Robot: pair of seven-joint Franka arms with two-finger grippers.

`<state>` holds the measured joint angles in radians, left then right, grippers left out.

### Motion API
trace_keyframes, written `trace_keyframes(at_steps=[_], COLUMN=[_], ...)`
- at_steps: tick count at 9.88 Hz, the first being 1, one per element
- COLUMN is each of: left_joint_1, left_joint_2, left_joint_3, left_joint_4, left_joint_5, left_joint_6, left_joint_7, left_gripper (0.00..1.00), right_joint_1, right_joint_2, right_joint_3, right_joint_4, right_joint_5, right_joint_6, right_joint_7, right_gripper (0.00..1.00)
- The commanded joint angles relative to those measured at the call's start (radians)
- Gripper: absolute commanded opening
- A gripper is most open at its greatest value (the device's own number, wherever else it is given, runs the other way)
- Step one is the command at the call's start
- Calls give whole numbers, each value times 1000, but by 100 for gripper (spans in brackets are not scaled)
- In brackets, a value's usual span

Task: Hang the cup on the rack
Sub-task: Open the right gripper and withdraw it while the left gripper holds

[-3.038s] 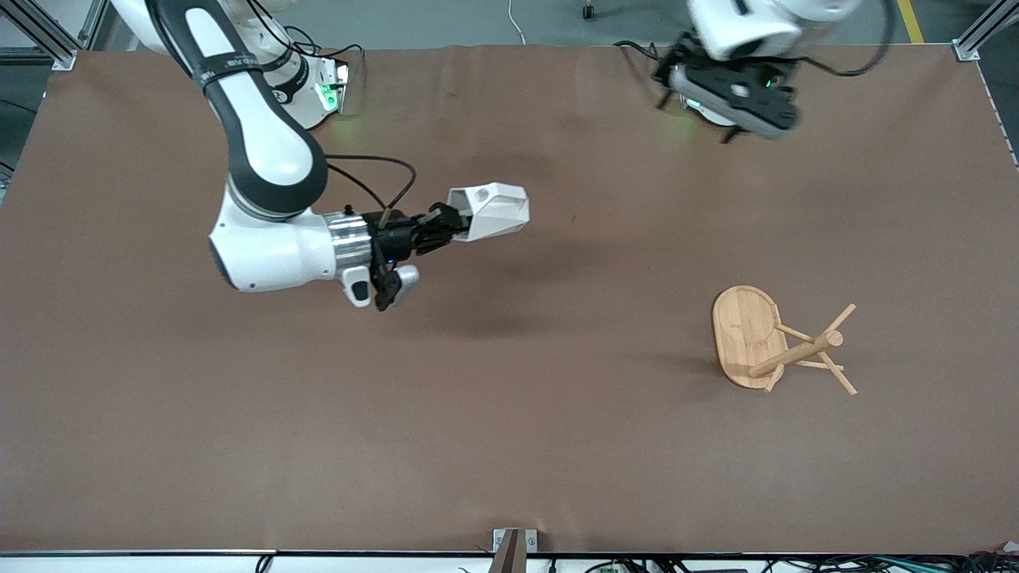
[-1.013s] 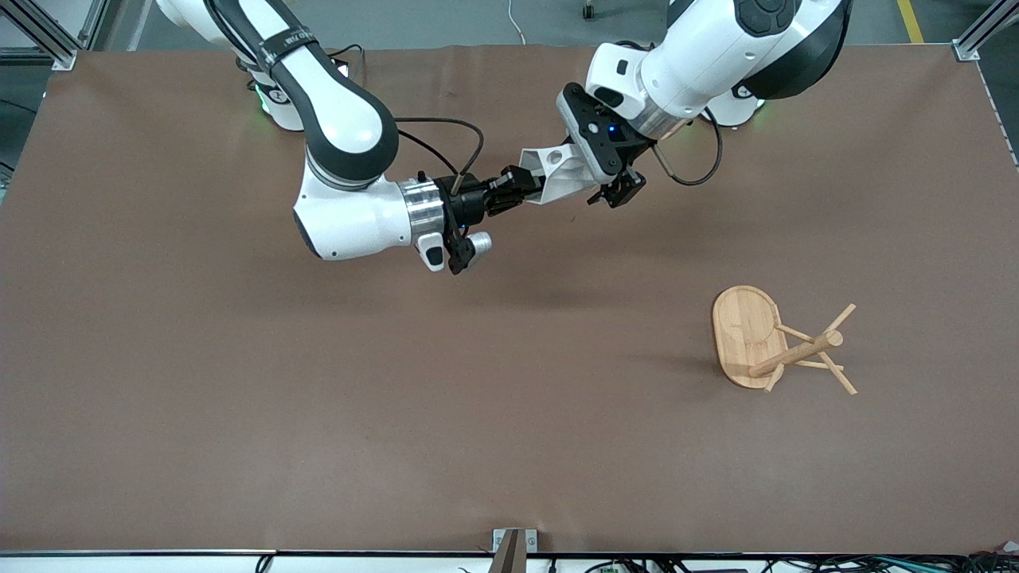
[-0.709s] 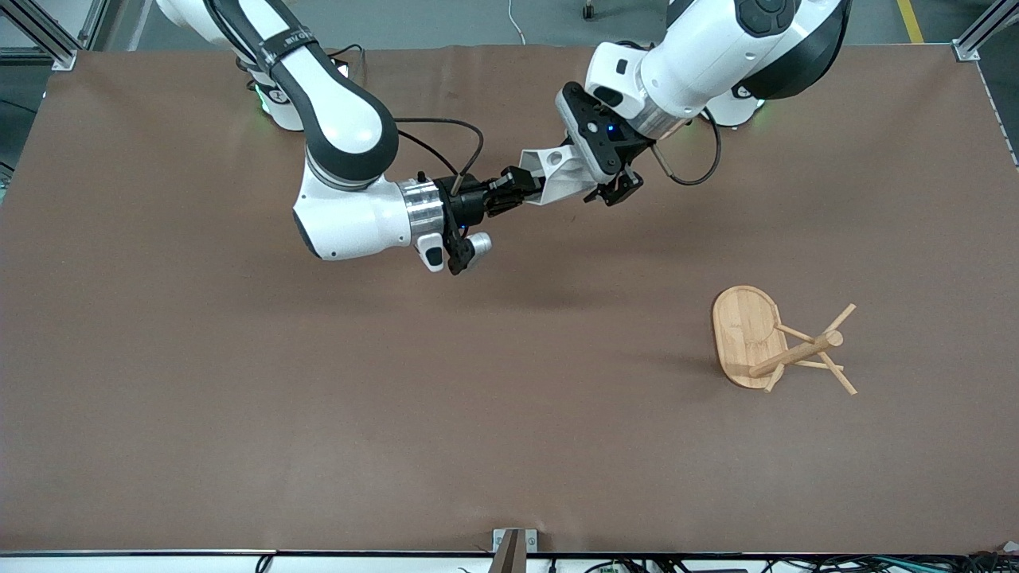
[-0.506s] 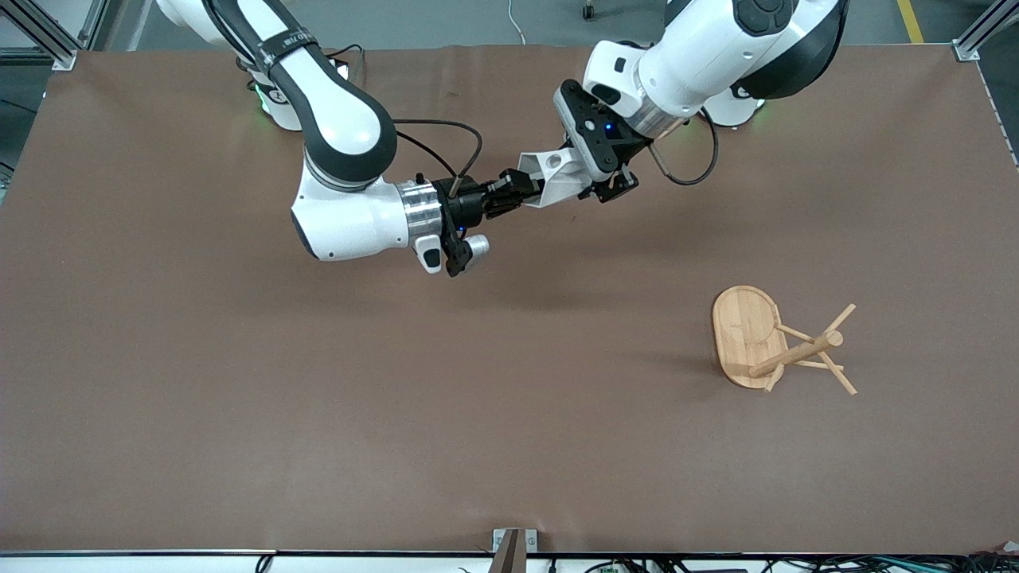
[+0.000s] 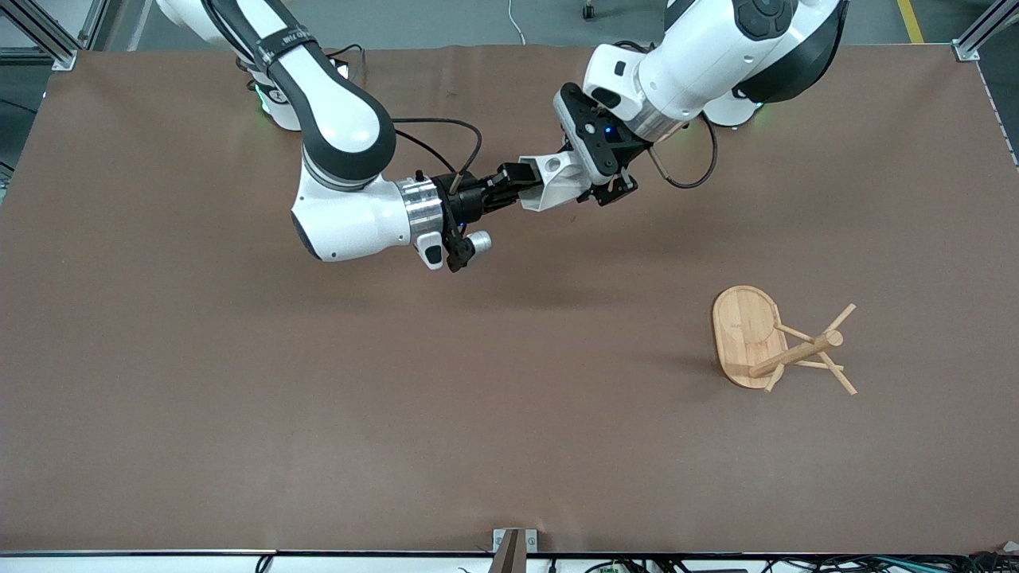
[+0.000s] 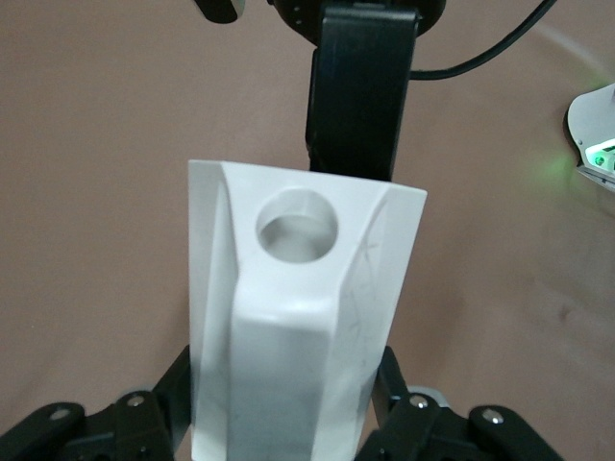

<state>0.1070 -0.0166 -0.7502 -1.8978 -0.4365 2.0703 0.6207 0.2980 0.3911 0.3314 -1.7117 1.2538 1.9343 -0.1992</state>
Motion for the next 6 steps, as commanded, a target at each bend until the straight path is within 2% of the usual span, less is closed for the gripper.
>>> trace_keyframes(at_steps=[1, 3, 4, 6], left_joint_1=[7, 8, 5, 11], left_joint_2=[14, 20, 36, 84], left_joint_3=[-6, -4, -3, -1], left_joint_4=[-23, -21, -8, 0], left_joint_5=[-8, -7, -4, 28], left_joint_6=[19, 21, 27, 33], left_joint_7=[19, 14, -2, -128], left_gripper=[0, 0, 0, 0], right_joint_1=[-75, -184, -218, -223], right_joint_2=[-53, -63, -75, -90], right_joint_3=[5, -5, -38, -177], right_joint_4=[-22, -23, -23, -19], right_joint_5=[-129, -340, -431, -616], right_joint_6=[-20, -26, -40, -115], right_joint_7=[35, 35, 35, 24], right_gripper=[100, 100, 100, 100])
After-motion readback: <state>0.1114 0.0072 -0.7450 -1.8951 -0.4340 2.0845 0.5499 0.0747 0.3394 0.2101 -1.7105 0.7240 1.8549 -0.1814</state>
